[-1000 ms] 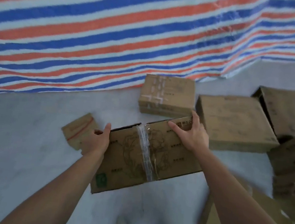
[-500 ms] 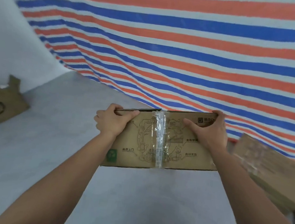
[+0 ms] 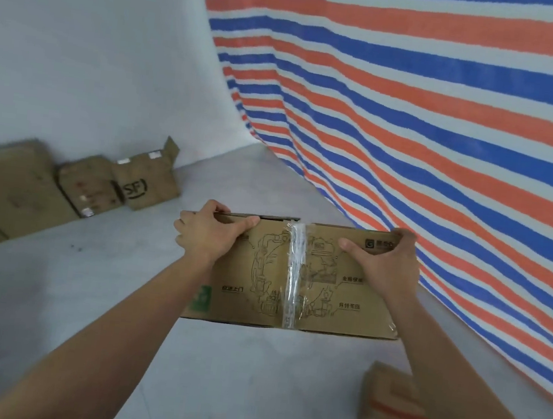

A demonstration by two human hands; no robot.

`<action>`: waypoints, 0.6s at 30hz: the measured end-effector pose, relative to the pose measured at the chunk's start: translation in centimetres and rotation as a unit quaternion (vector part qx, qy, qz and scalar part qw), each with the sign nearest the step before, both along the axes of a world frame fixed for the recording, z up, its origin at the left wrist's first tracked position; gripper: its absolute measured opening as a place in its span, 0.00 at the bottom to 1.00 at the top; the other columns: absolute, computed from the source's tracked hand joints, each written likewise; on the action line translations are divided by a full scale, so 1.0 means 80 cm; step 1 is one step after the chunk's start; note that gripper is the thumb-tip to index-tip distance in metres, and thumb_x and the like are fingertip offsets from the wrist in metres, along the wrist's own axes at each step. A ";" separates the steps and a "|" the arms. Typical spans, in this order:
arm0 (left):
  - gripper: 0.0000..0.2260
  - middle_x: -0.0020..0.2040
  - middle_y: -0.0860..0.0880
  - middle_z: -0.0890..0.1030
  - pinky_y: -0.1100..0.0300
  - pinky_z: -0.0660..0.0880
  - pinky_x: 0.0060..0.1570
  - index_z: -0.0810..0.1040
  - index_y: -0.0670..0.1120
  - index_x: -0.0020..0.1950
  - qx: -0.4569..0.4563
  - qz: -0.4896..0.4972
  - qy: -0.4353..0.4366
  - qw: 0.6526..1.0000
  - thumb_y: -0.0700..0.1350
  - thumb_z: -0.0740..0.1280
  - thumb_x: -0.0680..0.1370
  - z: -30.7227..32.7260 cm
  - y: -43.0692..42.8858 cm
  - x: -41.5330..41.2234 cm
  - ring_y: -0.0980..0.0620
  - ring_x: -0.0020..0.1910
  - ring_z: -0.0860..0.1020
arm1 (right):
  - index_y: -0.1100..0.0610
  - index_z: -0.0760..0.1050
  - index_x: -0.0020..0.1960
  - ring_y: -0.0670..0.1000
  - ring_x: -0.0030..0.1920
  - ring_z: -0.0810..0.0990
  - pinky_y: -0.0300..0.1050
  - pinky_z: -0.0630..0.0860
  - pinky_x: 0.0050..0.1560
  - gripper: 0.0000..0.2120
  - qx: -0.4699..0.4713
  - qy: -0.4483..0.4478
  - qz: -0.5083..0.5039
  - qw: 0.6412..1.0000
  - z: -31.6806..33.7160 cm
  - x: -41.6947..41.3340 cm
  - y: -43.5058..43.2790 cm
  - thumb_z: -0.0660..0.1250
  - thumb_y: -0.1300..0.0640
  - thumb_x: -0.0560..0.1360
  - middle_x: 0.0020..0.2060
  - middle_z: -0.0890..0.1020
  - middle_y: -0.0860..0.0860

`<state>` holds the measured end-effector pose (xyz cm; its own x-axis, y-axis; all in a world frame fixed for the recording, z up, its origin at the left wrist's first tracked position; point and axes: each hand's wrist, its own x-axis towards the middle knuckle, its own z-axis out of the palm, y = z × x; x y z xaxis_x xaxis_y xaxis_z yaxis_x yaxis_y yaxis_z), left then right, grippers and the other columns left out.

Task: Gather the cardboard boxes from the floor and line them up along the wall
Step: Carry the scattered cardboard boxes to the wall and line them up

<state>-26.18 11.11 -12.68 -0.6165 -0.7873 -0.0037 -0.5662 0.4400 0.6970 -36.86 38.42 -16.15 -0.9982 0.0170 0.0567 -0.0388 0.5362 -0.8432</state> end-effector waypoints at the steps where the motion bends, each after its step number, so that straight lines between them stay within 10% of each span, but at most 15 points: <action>1: 0.31 0.62 0.43 0.73 0.45 0.66 0.63 0.76 0.57 0.54 0.001 0.014 -0.001 1.000 0.75 0.72 0.60 0.004 -0.026 -0.018 0.40 0.65 0.67 | 0.49 0.63 0.68 0.52 0.59 0.77 0.53 0.78 0.57 0.51 -0.004 0.003 0.017 1.000 0.006 -0.028 -0.030 0.76 0.25 0.54 0.57 0.76 0.47; 18: 0.29 0.58 0.49 0.79 0.42 0.69 0.63 0.71 0.58 0.52 0.035 0.166 0.062 0.984 0.75 0.71 0.61 0.013 -0.510 -0.221 0.42 0.65 0.69 | 0.48 0.63 0.70 0.53 0.65 0.75 0.52 0.74 0.63 0.50 0.043 0.048 0.180 0.982 0.035 -0.348 -0.591 0.75 0.25 0.56 0.65 0.75 0.48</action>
